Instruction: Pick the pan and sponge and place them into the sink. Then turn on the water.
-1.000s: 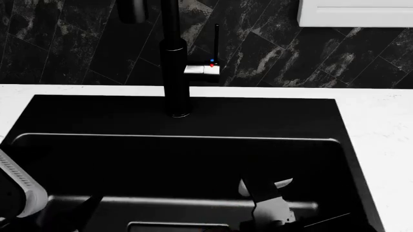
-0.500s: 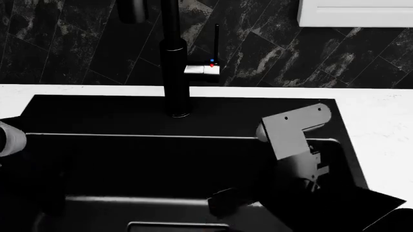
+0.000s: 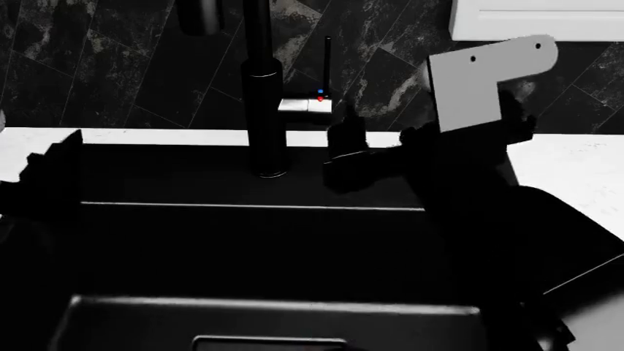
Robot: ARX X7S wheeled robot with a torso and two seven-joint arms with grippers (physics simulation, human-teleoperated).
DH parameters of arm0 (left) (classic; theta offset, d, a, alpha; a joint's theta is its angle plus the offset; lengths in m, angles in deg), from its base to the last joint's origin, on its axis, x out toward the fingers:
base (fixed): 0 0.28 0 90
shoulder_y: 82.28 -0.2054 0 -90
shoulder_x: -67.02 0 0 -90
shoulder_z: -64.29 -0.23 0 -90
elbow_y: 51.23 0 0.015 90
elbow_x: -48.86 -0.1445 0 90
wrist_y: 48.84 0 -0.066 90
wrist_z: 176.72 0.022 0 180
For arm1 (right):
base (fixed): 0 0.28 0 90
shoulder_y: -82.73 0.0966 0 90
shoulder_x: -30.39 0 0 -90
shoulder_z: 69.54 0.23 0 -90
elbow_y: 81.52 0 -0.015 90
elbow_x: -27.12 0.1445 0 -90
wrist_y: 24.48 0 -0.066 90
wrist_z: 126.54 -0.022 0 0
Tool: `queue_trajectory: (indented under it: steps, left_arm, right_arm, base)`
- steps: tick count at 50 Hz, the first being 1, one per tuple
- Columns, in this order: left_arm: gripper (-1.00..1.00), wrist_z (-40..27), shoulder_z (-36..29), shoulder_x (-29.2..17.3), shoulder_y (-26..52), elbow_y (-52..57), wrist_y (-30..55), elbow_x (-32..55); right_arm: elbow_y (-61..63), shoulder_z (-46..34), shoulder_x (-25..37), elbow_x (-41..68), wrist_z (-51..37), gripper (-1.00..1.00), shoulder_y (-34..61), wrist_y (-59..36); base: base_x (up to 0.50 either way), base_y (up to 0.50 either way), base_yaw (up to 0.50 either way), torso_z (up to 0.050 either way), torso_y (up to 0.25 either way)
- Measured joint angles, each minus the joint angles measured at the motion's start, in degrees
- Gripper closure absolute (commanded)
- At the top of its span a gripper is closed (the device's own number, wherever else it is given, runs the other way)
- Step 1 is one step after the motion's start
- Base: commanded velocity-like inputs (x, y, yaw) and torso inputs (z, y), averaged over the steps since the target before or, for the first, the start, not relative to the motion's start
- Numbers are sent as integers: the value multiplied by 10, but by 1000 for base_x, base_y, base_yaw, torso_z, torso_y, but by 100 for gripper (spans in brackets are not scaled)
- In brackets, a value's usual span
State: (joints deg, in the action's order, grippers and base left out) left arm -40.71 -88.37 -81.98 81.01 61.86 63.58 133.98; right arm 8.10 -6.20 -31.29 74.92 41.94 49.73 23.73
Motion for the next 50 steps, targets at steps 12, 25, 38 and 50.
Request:
queue_trajectory:
  steps: [12, 25, 38, 50]
  left_arm:
    - [-100, -25, 4, 9, 7, -17, 1, -9]
    - [-100, -33, 16, 2, 2, -27, -17, -8]
    - [-100, -40, 20, -2, -4, -33, -25, -7]
    - [-100, -36, 20, -8, -3, -29, -22, -15]
  right_arm:
    - [-113, -20, -49, -43, 43, -100, 49, 51]
    - [-228, -33, -89, -78, 81, -100, 100, 101]
    - [-367, -40, -131, -107, 128, -100, 155, 161]
    - [-457, -34, -160, -105, 171, -100, 174, 196]
  base:
    - [0, 0, 0, 0, 0]
    - [0, 0, 0, 0, 0]
    - [0, 0, 0, 0, 0]
    - [0, 0, 0, 0, 0]
